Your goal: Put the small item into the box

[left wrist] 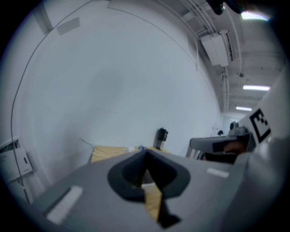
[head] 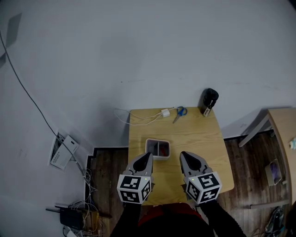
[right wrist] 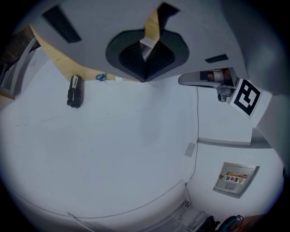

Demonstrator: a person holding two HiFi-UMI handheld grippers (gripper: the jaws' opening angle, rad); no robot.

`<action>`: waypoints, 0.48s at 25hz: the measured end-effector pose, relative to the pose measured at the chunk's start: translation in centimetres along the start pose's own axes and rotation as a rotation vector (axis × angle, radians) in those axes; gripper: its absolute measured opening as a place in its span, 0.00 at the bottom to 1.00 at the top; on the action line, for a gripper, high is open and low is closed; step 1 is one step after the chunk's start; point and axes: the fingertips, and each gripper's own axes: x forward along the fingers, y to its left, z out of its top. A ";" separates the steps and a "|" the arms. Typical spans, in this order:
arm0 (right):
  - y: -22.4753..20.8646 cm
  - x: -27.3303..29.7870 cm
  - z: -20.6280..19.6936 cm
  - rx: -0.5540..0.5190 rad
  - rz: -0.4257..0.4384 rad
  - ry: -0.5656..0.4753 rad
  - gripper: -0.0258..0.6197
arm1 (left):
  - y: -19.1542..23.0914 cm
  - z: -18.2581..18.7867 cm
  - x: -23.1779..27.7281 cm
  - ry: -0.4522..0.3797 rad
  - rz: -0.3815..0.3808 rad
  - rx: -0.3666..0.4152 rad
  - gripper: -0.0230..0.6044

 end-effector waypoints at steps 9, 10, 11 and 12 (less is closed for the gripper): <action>-0.2 -1.3 1.1 -0.015 0.013 -0.042 0.05 | 0.1 1.5 -2.5 -0.072 0.042 0.015 0.04; -0.2 -1.4 1.2 -0.015 0.017 -0.046 0.05 | 0.0 1.5 -2.7 -0.078 0.046 0.015 0.04; -0.2 -1.6 1.3 -0.016 0.023 -0.050 0.05 | -0.1 1.6 -2.9 -0.083 0.050 0.016 0.04; -0.2 -1.7 1.4 -0.016 0.028 -0.055 0.05 | -0.2 1.6 -3.1 -0.088 0.055 0.018 0.04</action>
